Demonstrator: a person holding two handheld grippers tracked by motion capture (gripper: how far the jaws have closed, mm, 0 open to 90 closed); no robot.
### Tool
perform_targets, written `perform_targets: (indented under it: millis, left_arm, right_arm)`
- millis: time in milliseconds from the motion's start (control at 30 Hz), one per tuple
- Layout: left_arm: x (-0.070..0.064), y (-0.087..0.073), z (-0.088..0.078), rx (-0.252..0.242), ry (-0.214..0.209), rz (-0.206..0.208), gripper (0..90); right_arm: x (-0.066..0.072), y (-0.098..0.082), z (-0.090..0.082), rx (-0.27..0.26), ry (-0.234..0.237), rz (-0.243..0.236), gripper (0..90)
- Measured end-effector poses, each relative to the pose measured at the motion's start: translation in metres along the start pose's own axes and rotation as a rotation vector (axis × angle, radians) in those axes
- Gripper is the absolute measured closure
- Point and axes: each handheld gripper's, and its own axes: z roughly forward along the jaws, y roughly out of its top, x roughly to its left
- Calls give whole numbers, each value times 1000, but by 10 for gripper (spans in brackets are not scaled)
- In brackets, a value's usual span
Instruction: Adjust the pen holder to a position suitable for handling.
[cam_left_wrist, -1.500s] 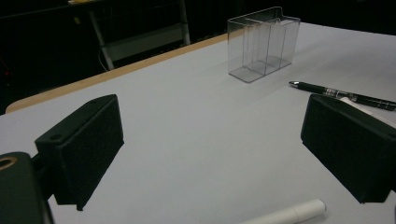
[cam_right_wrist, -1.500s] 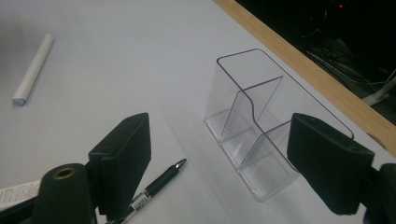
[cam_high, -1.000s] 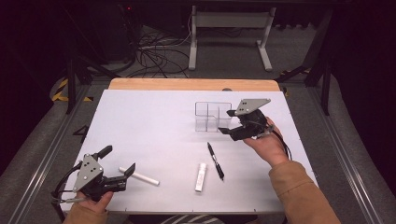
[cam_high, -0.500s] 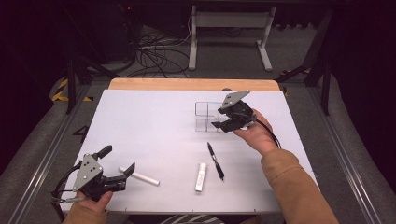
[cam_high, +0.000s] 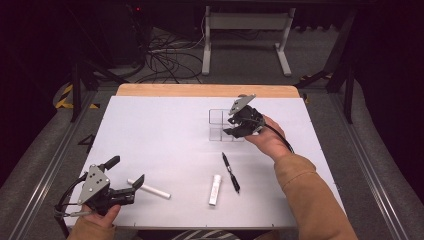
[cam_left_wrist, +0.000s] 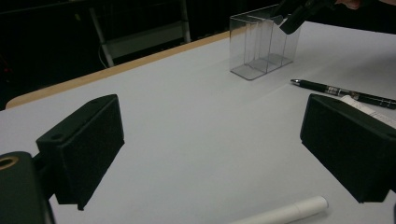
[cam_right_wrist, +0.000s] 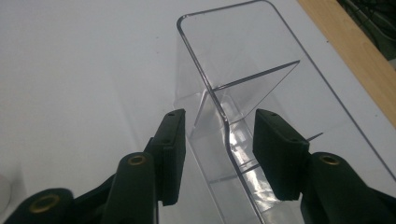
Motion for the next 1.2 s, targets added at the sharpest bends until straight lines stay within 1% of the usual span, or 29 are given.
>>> perform_targets:
  millis: [33, 67, 200, 300, 333, 367, 500, 567, 600, 633, 667, 700, 833, 1033, 1200]
  left_arm:
    - [0, 0, 0, 0, -1, -1, 69]
    - [0, 0, 0, 1, 1, 5, 69]
    - [0, 0, 0, 1, 1, 6, 69]
    - [0, 0, 0, 4, -2, 3, 69]
    - [0, 0, 0, 3, -1, 1, 69]
    - [1, 0, 0, 3, -1, 2, 69]
    - [1, -1, 0, 2, -1, 2, 69]
    - [1, -1, 0, 2, -2, 1, 70]
    - [1, -1, 0, 2, -2, 1, 70]
    - [1, -1, 0, 2, -2, 1, 70]
    - [1, -1, 0, 2, -3, 1, 70]
    - [1, -1, 0, 2, -3, 0, 69]
    - [1, 0, 0, 2, -3, 0, 70]
    - [1, -1, 0, 2, -3, -3, 70]
    - [1, -1, 0, 2, -2, -3, 70]
  right_arm:
    - [-1, 0, 2, 4, 2, 8, 561]
    - [-2, 2, 5, 12, 14, 28, 576]
    - [-3, 4, 9, 32, 21, 29, 591]
    - [-4, 7, 14, 54, 23, 18, 601]
    - [-4, 8, 16, 55, 14, 12, 607]
    - [-3, 8, 18, 54, 18, 17, 612]
    - [-3, 7, 25, 86, 33, 16, 622]
    - [-2, 8, 28, 94, 38, 19, 650]
    - [-1, 8, 29, 104, 35, 15, 658]
    - [-1, 8, 30, 109, 37, 6, 672]
    - [-1, 8, 30, 109, 37, 6, 672]
    - [-1, 7, 32, 126, 44, -2, 698]
    - [0, 7, 32, 135, 39, -5, 702]
    - [1, 7, 32, 132, 44, -15, 713]
    - [0, 7, 32, 130, 46, -33, 722]
